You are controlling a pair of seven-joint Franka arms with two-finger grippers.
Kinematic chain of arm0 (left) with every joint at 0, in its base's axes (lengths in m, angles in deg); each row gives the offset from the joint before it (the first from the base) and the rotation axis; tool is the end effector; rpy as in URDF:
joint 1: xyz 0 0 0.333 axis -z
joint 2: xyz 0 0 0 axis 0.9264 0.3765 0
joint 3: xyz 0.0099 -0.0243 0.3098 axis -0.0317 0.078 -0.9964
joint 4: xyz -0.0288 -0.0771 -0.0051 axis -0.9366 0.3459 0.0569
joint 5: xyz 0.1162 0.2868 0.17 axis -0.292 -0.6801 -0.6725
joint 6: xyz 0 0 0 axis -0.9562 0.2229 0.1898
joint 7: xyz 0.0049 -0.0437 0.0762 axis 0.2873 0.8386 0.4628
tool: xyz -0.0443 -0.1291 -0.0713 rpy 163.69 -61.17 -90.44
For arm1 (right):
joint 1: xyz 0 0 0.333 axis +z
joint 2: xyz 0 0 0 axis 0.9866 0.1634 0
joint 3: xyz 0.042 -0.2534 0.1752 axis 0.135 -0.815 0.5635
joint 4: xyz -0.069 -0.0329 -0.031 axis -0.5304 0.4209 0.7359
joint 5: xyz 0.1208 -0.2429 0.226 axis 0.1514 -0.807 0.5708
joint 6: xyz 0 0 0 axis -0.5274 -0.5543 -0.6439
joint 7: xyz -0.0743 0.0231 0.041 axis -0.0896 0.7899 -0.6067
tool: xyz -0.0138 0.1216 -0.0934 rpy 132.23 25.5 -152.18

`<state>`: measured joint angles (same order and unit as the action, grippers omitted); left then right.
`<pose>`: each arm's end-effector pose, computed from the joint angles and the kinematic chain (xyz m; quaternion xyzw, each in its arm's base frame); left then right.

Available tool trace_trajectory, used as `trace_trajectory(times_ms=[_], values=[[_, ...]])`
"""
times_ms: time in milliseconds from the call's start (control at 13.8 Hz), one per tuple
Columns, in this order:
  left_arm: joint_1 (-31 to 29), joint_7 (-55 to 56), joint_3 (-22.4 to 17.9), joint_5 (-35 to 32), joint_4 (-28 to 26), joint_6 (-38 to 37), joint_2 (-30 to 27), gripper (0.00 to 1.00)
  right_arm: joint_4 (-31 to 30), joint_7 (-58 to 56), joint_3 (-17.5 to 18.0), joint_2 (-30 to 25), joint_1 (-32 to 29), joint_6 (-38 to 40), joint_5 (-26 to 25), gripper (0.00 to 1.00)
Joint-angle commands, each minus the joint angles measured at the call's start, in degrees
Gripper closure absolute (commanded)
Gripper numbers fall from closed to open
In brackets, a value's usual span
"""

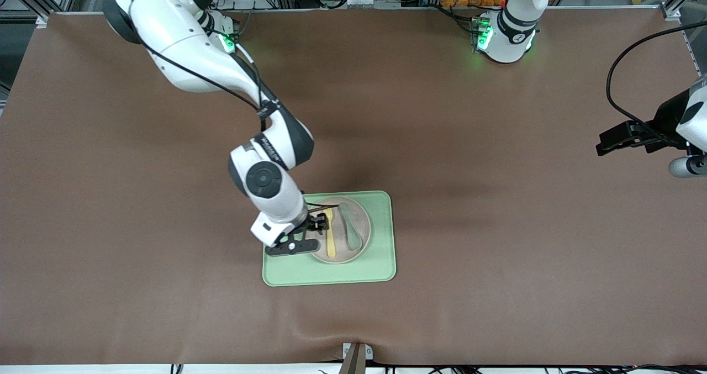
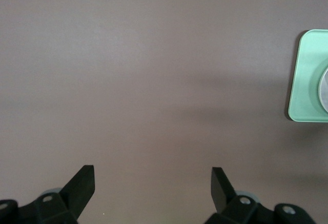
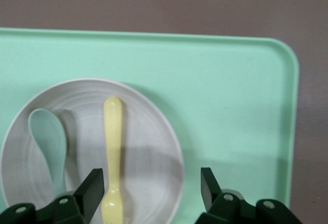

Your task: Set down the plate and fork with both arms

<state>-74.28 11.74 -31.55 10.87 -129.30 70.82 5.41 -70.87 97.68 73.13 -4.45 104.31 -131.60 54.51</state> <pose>0.5568 -0.0361 0.5610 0.9991 0.0326 -0.0214 0.0183 0.6357 0.3728 0.2200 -0.9965 -0.0553 -0.0569 0.0266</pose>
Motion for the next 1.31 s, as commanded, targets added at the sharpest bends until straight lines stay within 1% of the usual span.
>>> trace_trajectory(times_ms=[0,73,145,218,435,580,726,871,1233], values=[[3.8,-0.6,-2.0,-1.3,-2.6,-2.3,-3.6,0.0,3.7,1.8,-0.4,3.4,1.2,0.5,-2.1,0.28],[7.7,-1.1,-5.6,-1.3,-4.5,-2.7,-5.9,0.0,3.8,2.6,-0.4,3.8,1.4,0.6,-2.1,0.32],[11.1,-2.4,-8.8,-1.3,-6.1,-2.7,-7.3,0.0,3.8,4.9,-0.3,3.9,1.9,0.6,-2.1,0.33],[12.8,-3.8,-10.5,-1.3,-6.7,-3.4,-8.4,0.0,3.8,7.0,-0.3,4.2,2.6,0.6,-2.1,0.34],[12.6,-6.1,-10.5,-1.3,-6.4,-5.8,-9.8,0.0,3.6,7.9,-0.3,4.4,3.4,1.7,-2.0,0.39],[12.6,-6.8,-10.4,-1.3,-6.2,-6.4,-10.0,0.0,3.6,7.8,-0.2,4.4,3.4,4.3,-2.0,0.42],[12.6,-6.8,-10.4,-1.6,-6.2,-6.9,-10.0,0.0,3.6,7.9,0.0,4.4,3.5,5.1,-1.9,0.45],[13.1,-6.8,-10.2,-3.4,-6.2,-7.0,-10.0,0.0,3.7,8.0,0.0,4.3,3.8,5.1,-1.9,0.45],[13.2,-9.6,-9.7,-3.5,-6.1,-7.0,-10.0,0.0,3.6,8.5,0.0,4.4,4.8,5.0,-1.9,0.46]])
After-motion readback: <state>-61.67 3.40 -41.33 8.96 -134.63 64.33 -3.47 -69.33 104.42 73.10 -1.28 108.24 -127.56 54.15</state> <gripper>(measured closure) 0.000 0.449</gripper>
